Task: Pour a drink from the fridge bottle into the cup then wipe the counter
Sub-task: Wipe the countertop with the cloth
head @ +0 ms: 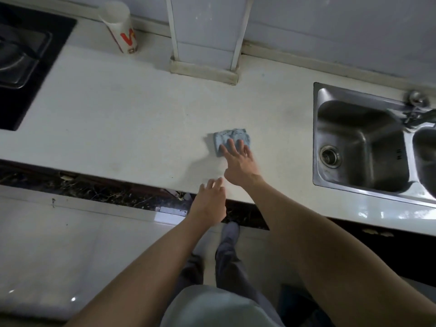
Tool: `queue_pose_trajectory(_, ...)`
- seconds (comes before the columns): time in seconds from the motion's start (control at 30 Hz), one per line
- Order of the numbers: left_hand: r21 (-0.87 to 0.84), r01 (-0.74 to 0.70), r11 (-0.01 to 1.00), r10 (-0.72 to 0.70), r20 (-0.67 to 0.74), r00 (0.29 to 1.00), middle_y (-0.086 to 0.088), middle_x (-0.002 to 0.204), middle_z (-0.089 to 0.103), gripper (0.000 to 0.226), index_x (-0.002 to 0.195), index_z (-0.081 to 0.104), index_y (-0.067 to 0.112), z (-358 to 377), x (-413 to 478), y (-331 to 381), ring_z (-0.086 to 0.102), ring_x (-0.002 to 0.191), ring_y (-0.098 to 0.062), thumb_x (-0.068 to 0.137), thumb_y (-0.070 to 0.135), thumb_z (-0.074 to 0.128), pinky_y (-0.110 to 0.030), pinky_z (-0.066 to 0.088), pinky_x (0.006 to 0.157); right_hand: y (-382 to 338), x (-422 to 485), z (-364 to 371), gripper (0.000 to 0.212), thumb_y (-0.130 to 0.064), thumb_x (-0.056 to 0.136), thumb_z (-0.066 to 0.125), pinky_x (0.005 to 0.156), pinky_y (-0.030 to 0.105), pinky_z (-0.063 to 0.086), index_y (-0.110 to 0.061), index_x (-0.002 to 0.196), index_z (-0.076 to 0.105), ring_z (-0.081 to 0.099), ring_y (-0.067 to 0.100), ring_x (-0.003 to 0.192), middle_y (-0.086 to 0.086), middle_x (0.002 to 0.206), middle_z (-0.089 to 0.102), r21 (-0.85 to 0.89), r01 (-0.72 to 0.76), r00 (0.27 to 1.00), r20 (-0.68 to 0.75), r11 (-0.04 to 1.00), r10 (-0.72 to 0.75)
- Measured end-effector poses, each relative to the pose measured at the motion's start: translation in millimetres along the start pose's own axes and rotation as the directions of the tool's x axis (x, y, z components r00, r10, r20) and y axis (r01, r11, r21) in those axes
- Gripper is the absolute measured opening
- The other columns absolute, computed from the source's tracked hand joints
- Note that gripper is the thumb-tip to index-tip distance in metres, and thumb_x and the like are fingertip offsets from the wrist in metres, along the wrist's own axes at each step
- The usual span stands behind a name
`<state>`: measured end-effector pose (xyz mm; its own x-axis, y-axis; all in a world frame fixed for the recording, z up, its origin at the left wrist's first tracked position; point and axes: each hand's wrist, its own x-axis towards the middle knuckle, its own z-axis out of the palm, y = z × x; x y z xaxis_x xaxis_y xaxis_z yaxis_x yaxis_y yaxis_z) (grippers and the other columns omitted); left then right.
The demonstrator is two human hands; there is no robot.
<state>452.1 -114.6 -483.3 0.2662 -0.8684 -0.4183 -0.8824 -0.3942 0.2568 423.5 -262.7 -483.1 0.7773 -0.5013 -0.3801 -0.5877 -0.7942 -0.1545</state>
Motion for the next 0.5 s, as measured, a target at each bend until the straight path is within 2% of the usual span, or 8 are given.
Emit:
queue_pose_trajectory(0.07, -0.002, -0.03, 1.0, 0.03, -0.017, 0.999, -0.012, 0.151, 0.034, 0.043, 0.128, 0.052, 0.002, 0.0, -1.1, -3.7, 0.037, 0.132, -0.031, 0.086, 0.01, 0.05, -0.044, 0.034, 0.11, 20.9, -15.4, 0.4, 0.08, -0.003, 0.081, 0.048, 0.122, 0.042, -0.004, -0.027, 0.152, 0.02, -0.005, 0.03, 0.15, 0.0, 0.164, 0.004, 0.0, -0.038, 0.999, 0.001, 0.999, 0.038)
queue_pose_trajectory(0.17, 0.019, -0.078, 0.997, 0.078, 0.002, 0.997, -0.009, 0.142, 0.039, 0.046, 0.13, 0.052, 0.004, -2.1, -0.8, -7.8, 0.039, 0.127, -0.029, 0.085, 0.011, 0.051, -0.041, 0.035, 0.109, 61.5, -42.9, 4.7, 0.079, -0.005, 0.078, 0.05, 0.123, 0.043, 0.005, -0.025, 0.15, 0.024, 0.005, 0.032, 0.147, 0.004, 0.161, 0.011, -0.009, -0.203, 0.979, -0.006, 0.979, 0.203)
queue_pose_trajectory(0.3, 0.052, -0.085, 0.995, 0.081, 0.079, 0.994, -0.011, 0.138, 0.041, 0.04, 0.126, 0.055, 0.004, -7.0, 1.2, -6.1, 0.04, 0.128, -0.029, 0.088, 0.017, 0.052, -0.04, 0.034, 0.111, 113.0, -89.5, 14.2, 0.081, -0.009, 0.076, 0.052, 0.121, 0.045, 0.013, -0.022, 0.15, 0.021, 0.013, 0.037, 0.144, 0.008, 0.159, 0.013, 0.003, -0.446, 0.893, 0.06, 0.895, 0.445)
queue_pose_trajectory(0.5, 0.027, -0.1, 0.995, 0.096, 0.128, 0.987, -0.011, 0.136, 0.042, 0.037, 0.125, 0.057, 0.003, -19.3, -1.8, -7.7, 0.041, 0.129, -0.029, 0.092, 0.015, 0.049, -0.039, 0.038, 0.108, 91.9, -96.7, 23.6, 0.077, -0.02, 0.082, 0.048, 0.121, 0.046, 0.01, -0.017, 0.153, 0.017, 0.009, 0.044, 0.145, 0.016, 0.162, 0.008, 0.082, -0.605, 0.794, 0.146, 0.792, 0.591)
